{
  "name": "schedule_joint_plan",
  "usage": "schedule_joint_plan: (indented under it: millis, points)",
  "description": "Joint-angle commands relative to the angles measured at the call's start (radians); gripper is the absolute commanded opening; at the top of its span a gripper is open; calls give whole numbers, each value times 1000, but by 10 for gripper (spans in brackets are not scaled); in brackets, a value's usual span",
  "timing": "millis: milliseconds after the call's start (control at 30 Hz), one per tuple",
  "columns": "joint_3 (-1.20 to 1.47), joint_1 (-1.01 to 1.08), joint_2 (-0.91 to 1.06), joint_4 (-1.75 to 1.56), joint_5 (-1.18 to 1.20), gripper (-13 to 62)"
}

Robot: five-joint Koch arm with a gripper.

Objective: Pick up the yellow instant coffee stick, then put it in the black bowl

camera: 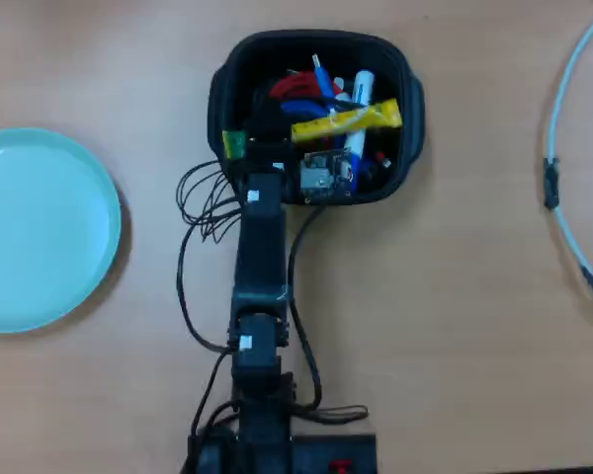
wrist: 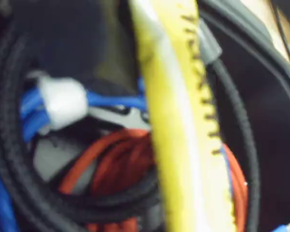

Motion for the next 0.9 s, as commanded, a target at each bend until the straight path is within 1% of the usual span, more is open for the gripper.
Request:
schedule_joint_plan:
  millis: [0,233,433,567,700,867]
  points:
    - [-63,-2,17,63,-12,438]
    - [-60,-3,40,334,3,438]
    - [-63,-6,230,571,14,439]
    - [-58,-29,362,634,17,438]
    - [-12,-63,437,673,26,438]
    - [170,-117,561,658,133,439]
